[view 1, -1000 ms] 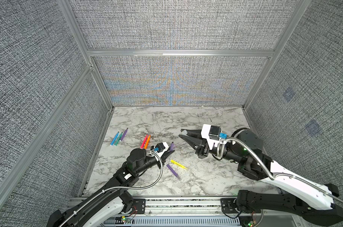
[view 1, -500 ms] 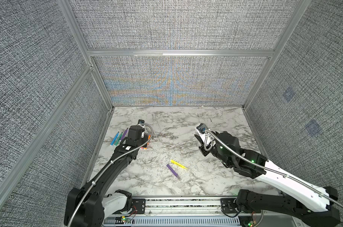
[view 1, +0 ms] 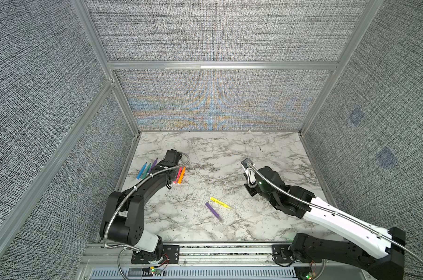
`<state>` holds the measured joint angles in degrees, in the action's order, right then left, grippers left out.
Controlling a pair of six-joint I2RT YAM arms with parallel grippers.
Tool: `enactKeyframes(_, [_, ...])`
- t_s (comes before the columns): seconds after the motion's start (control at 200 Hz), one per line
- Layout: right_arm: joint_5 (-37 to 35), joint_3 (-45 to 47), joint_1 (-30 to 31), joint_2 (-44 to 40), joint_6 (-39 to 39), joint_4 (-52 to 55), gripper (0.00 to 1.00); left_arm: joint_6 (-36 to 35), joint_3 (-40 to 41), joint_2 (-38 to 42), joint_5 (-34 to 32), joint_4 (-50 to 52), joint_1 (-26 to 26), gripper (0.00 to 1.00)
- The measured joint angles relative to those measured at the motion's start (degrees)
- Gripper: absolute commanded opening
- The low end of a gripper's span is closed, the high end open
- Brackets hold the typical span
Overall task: Remove pen caps from pens
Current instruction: Place the pen at the middle-left of the table.
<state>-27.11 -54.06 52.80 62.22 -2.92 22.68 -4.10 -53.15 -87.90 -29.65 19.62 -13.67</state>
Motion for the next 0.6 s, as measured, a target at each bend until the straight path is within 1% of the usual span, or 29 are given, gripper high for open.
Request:
enactKeyframes(0.275, [1.7,1.2,-2.4,1.7,-0.9,0.0,0.0,0.0,-1.4,-4.3,-0.8,2.0,0.7,0.26])
enactKeyframes(0.49, [2.4,1.9,-3.0,1.6,-1.1,0.0,0.0,0.1,-2.4,-7.3,-0.7,2.8,0.8,0.26])
enactKeyframes(0.6, [2.5,2.2,-3.7,1.5,-1.3,-0.2,0.0,0.3,-2.5,-6.9,-0.5,3.0,0.8,0.27])
